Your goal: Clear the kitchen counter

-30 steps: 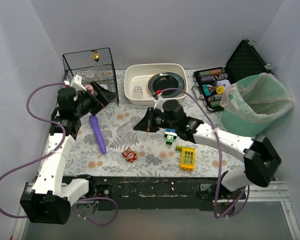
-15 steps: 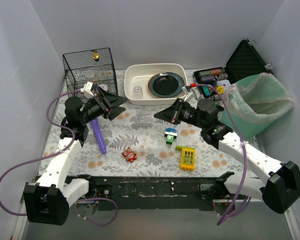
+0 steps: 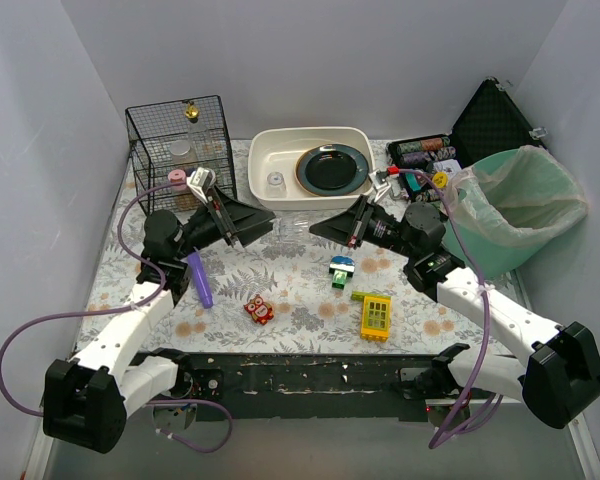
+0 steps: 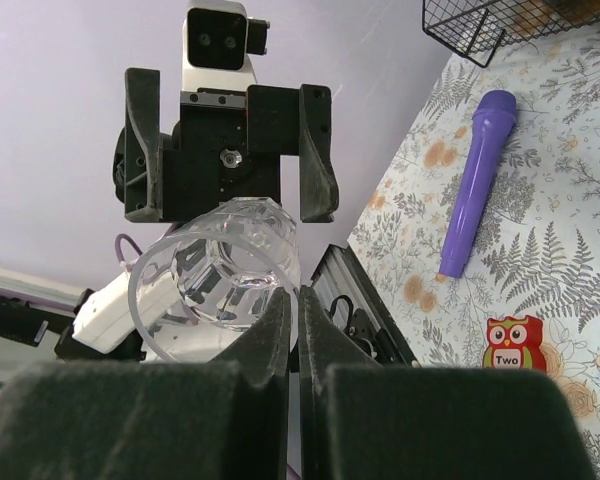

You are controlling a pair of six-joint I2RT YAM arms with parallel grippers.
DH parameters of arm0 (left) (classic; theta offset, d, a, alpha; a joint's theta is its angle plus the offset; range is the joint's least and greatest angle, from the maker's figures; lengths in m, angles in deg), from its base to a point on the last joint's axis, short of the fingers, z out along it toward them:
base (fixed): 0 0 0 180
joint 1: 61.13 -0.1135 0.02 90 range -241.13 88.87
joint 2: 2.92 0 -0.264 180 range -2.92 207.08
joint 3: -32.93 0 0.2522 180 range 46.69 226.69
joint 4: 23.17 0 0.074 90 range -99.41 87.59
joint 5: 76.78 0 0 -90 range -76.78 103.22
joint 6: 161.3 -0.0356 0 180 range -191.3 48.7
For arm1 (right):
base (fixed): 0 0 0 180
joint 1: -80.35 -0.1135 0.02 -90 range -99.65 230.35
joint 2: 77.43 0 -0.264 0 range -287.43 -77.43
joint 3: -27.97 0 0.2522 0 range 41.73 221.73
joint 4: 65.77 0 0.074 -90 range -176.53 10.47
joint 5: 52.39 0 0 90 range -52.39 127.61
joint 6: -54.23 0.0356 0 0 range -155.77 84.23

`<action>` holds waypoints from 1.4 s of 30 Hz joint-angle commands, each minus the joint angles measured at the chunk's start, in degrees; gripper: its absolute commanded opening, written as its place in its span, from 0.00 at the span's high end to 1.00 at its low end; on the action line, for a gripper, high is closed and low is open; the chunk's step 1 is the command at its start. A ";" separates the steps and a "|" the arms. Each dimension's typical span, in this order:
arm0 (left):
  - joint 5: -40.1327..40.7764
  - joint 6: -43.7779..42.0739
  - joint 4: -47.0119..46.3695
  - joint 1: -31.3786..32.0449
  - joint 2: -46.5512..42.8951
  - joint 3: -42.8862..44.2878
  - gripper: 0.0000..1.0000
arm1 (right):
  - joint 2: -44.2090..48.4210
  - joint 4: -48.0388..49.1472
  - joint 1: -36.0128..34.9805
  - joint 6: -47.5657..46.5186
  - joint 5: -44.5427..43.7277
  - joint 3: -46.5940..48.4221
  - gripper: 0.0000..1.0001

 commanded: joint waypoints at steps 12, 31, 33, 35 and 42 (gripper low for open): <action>0.09 10.42 -11.74 4.02 1.24 -3.40 0.09 | 1.54 9.09 1.39 3.69 2.66 -1.30 0.99; 2.47 13.32 -18.69 8.42 4.14 -3.31 0.49 | 1.54 9.27 1.39 3.96 2.67 -2.62 0.99; 2.55 13.67 -19.04 8.59 4.31 -3.57 0.59 | 1.54 9.27 1.30 3.87 2.67 -2.62 0.99; 2.64 14.11 -19.74 8.59 4.49 -3.92 0.74 | 1.63 9.01 1.39 3.78 2.58 -2.71 0.99; 2.64 10.78 -16.86 8.42 5.98 -1.21 1.00 | 3.55 -16.33 2.17 -7.53 -3.99 5.18 0.46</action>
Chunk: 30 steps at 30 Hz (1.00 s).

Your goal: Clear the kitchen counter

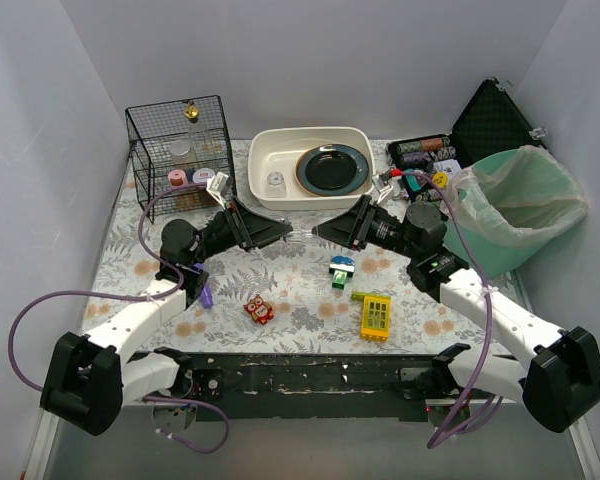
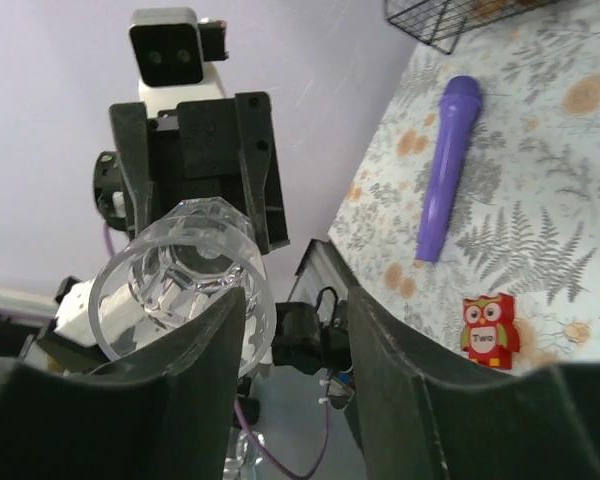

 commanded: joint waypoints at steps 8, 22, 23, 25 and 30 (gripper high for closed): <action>0.06 -0.25 14.32 -6.75 10.44 17.58 1.00 | 12.78 -41.69 7.52 -19.76 -21.48 14.99 0.36; 21.40 -40.25 62.31 -8.35 48.83 75.66 1.00 | 23.42 -59.89 7.87 -29.52 -31.60 14.82 0.37; 23.59 -42.36 65.47 -7.91 51.56 79.79 1.00 | 23.95 -60.68 7.87 -29.87 -31.78 14.29 0.38; 27.64 -46.05 71.01 -7.21 57.53 87.97 1.00 | 24.92 -62.09 7.87 -30.57 -32.21 13.32 0.38; 37.40 -53.97 77.45 -4.84 66.25 97.94 1.00 | 27.03 -64.56 7.87 -31.19 -33.18 10.42 0.38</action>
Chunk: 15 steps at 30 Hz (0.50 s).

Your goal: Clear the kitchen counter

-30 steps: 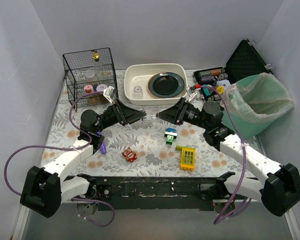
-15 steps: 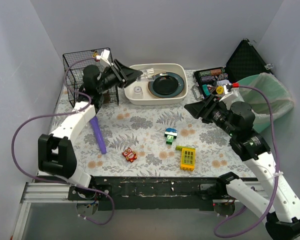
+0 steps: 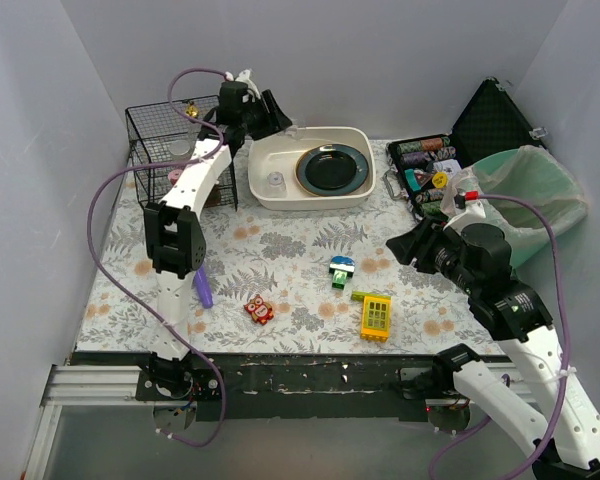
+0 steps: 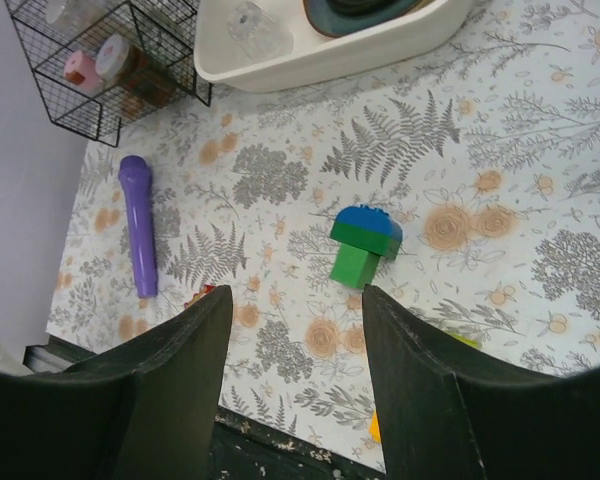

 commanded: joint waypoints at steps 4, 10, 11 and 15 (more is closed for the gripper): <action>16.35 -15.35 11.54 4.31 5.99 7.46 1.00 | 2.01 -4.13 0.14 -2.23 -1.80 -2.61 0.38; 26.54 -19.32 11.72 5.28 10.04 9.57 1.00 | 2.89 -4.92 0.14 -2.23 -1.53 -3.75 0.38; 27.68 -20.02 11.63 5.28 10.74 9.66 1.00 | 2.89 -5.10 0.14 -2.23 -1.45 -3.93 0.38; 31.20 -21.78 10.49 5.28 11.98 9.75 1.00 | 2.89 -5.10 0.14 -2.06 -1.10 -4.54 0.38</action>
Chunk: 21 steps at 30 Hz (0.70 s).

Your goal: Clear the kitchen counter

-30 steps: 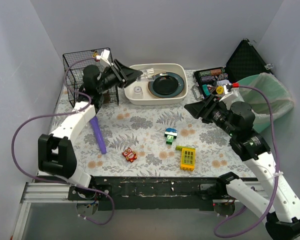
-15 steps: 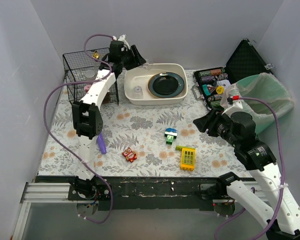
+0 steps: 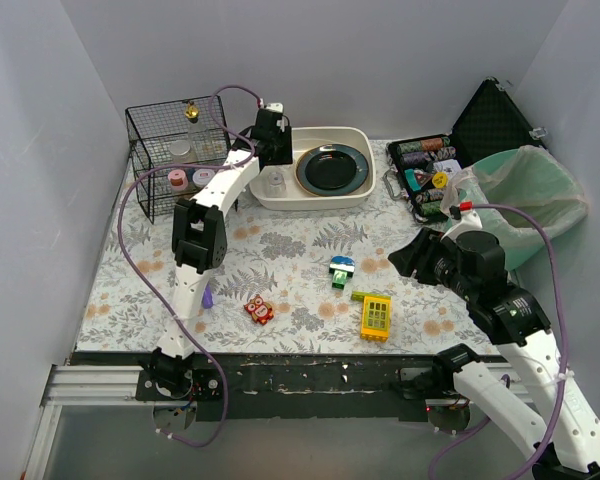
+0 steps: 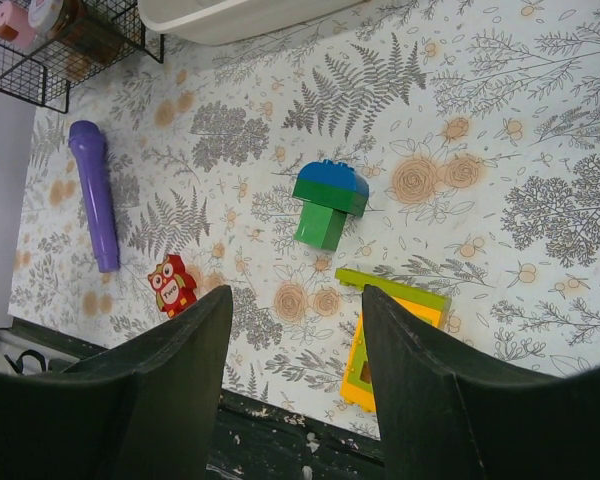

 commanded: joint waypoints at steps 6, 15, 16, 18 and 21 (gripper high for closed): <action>10.70 -5.62 -2.28 -0.80 0.80 3.37 1.00 | -0.20 1.15 0.11 -0.81 0.48 -1.71 0.38; 9.13 -5.45 -2.63 -0.80 3.17 3.55 0.87 | -0.73 0.98 0.03 -1.52 1.80 -2.32 0.38; 8.77 -5.27 -2.63 -0.80 3.35 3.55 0.85 | -0.64 0.98 0.11 -1.60 1.80 -2.41 0.38; 8.16 -5.18 -2.54 -0.80 3.78 3.46 0.83 | -0.64 0.98 0.20 -1.69 1.80 -2.67 0.38; 7.63 -5.00 -2.19 -0.80 4.23 3.37 0.77 | -0.55 1.06 0.20 -1.34 1.80 -3.02 0.38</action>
